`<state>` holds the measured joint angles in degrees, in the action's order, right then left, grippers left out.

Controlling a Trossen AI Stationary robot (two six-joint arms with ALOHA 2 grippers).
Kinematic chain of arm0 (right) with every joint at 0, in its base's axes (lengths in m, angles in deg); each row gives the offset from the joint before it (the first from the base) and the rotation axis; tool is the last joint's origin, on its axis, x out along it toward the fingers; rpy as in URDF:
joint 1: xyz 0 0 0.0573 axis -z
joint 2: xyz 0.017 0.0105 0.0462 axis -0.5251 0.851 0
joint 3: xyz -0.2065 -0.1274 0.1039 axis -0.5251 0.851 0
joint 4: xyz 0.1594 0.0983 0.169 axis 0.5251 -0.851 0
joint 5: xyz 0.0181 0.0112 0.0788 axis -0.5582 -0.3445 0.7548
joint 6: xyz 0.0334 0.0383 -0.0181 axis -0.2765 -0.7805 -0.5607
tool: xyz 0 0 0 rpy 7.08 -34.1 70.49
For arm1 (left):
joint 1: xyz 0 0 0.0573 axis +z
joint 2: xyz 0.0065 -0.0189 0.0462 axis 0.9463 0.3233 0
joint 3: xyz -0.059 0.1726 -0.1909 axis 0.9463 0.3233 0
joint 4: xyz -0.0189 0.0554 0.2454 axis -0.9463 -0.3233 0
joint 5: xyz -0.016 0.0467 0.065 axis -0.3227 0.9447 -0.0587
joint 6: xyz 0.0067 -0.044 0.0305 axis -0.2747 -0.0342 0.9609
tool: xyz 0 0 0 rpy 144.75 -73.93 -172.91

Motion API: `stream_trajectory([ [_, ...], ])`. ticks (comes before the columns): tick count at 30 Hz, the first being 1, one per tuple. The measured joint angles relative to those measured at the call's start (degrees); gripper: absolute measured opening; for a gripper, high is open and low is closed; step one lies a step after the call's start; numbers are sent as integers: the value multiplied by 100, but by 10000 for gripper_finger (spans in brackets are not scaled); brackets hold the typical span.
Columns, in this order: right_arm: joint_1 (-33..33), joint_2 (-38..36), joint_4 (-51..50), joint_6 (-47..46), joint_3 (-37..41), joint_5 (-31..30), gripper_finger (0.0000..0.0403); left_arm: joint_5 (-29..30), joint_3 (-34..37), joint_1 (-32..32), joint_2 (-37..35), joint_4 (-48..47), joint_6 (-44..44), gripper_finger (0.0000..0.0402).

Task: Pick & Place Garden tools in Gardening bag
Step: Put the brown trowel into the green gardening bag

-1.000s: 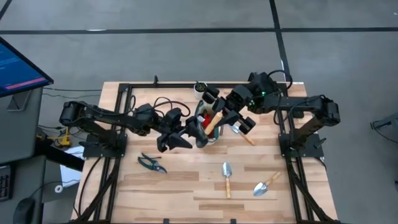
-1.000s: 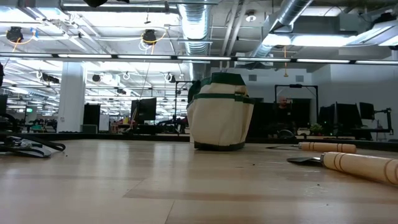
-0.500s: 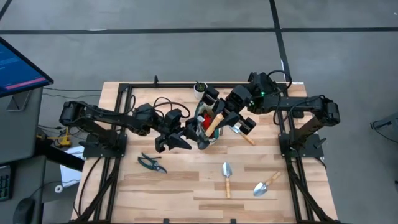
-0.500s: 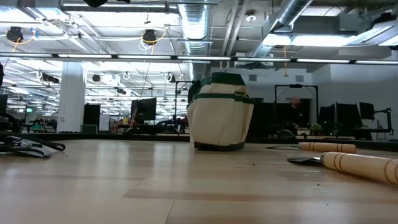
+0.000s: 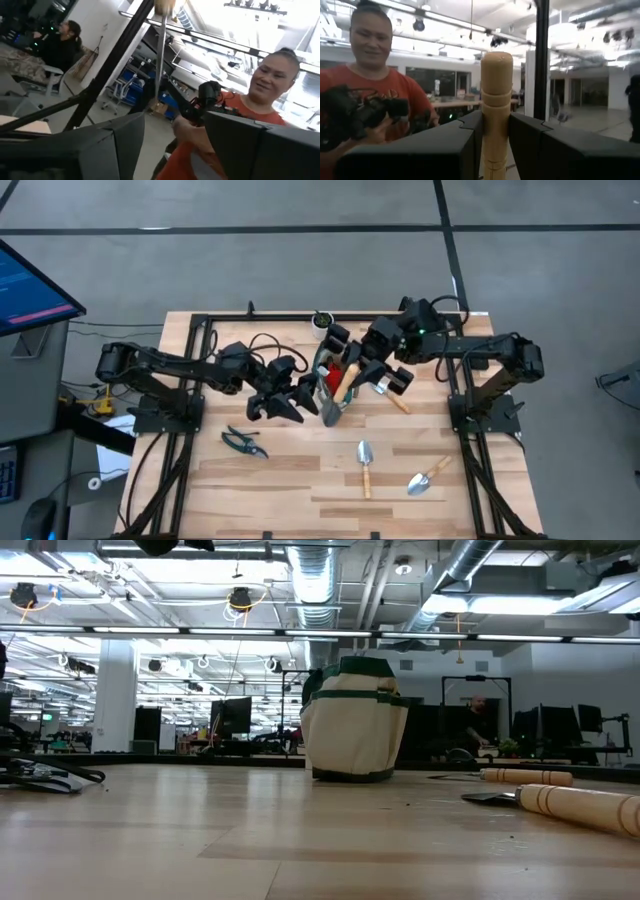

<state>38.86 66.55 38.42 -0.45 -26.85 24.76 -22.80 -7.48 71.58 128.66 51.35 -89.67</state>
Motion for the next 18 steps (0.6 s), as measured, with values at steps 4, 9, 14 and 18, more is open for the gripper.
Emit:
stream_trajectory([
  [4,118,-9,564,-171,-4,-106,64,306,0,137,0,-12,218,204],
  [9,196,-9,616,-174,-4,-776,64,806,0,363,0,-12,179,214],
  [14,149,-9,614,-173,-4,-792,64,818,0,489,0,47,137,220],
  [18,143,-9,612,-173,-4,-769,64,583,0,579,0,251,-340,221],
])
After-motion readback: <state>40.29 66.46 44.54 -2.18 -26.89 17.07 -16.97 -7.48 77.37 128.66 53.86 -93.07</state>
